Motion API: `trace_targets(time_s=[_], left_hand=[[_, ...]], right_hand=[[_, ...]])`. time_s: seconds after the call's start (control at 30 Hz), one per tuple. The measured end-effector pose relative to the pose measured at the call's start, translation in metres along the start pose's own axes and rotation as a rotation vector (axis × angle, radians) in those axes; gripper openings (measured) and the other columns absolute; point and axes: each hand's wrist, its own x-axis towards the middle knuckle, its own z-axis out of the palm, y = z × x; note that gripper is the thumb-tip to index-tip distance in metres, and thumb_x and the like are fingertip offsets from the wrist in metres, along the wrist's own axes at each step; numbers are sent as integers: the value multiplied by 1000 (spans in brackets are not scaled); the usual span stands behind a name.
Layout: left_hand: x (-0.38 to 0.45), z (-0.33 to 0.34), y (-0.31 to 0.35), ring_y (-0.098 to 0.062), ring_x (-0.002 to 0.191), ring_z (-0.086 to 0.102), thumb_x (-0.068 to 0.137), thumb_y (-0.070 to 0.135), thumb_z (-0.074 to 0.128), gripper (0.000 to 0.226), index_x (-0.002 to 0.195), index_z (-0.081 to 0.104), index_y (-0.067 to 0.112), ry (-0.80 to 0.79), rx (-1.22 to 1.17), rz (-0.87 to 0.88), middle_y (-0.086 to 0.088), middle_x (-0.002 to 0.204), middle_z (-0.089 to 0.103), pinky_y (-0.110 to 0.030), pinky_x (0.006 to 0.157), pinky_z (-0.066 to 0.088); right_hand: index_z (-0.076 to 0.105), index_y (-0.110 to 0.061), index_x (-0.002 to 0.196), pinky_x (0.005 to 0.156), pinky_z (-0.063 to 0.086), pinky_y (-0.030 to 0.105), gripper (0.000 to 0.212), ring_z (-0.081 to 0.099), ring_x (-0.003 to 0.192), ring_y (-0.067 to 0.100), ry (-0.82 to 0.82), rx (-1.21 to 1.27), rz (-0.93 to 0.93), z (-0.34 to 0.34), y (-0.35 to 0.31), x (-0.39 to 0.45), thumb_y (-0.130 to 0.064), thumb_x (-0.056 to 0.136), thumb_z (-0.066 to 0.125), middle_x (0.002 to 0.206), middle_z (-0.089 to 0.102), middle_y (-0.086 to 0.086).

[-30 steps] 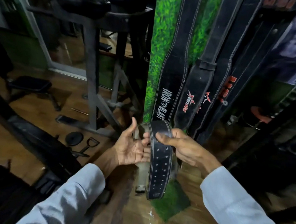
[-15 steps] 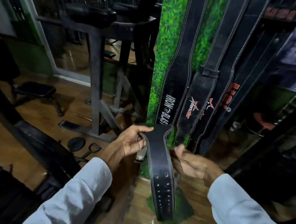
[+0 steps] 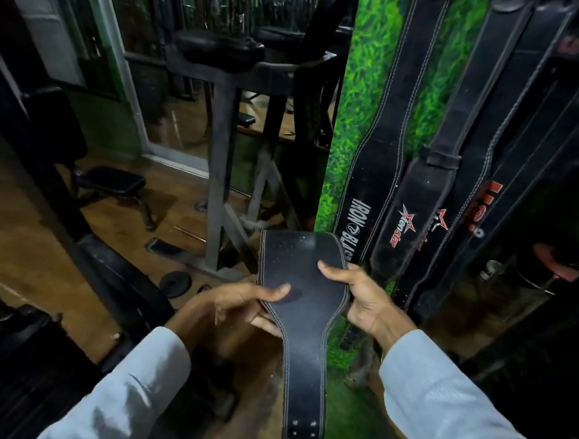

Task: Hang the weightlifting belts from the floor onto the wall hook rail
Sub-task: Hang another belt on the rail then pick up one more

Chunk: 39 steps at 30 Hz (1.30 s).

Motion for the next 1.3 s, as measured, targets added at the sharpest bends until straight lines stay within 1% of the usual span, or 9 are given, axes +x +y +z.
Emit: trace_targets(time_s=[0.1,0.23,0.5,0.7,0.8,0.87,1.07,1.2,1.3], left_hand=[[6,-15,13,-37,117,60,83,50,80,67,131,69,5,160,-176,111,-25,137,59,-43,93,49],[27,-11,28,-38,123,65,87,10,76,51,135,64,1,305,-224,132,-22,132,68,-47,104,53],[12,-6,-8,-50,121,63,79,-7,78,47,124,66,-10,151,8,259,-33,129,65,-57,107,51],[-7,-7,-27,-44,110,70,75,-9,80,33,107,77,-4,210,41,210,-31,118,71,-50,97,58],[-12,-10,3,-27,95,75,89,17,74,28,112,76,1,232,-77,191,-22,116,75,-31,77,61],[-11,-5,30,-27,102,74,91,32,73,44,121,72,0,265,-127,199,-21,126,72,-30,78,61],[-13,16,63,-7,28,50,99,21,66,32,71,56,10,461,-73,222,4,39,55,-15,31,38],[-5,23,39,-8,35,58,92,4,71,19,76,63,9,548,-153,261,2,47,63,-17,37,45],[-5,25,16,-15,52,69,86,1,76,5,91,73,1,612,-151,338,-7,68,74,-24,47,55]], right_hand=[[68,7,125,105,54,53,55,70,111,37,-82,-70,-15,0,2,-7,-9,75,84,127,69,27],[66,8,129,103,55,51,52,67,120,41,-91,-123,58,-7,15,-11,-2,80,80,131,67,29],[71,-10,126,106,53,46,46,70,119,31,5,-73,60,-9,-22,-6,-41,93,71,126,74,13],[43,2,151,96,60,45,112,63,129,32,84,5,37,-12,-14,28,-18,57,100,149,56,21],[63,6,123,100,58,35,43,70,107,23,24,26,14,-3,2,20,2,83,78,123,69,20],[63,7,119,104,53,34,30,70,100,20,-3,-33,17,-2,19,14,9,90,68,115,68,20],[37,11,148,122,36,53,122,55,138,30,-44,-156,34,-17,71,2,-27,53,104,149,54,25],[62,-2,128,83,63,30,75,71,104,20,-27,-175,-3,-4,28,-10,-38,70,91,119,75,8],[67,-2,123,80,63,34,47,72,97,22,-16,-97,-96,12,-20,-3,-26,84,78,115,77,12]])
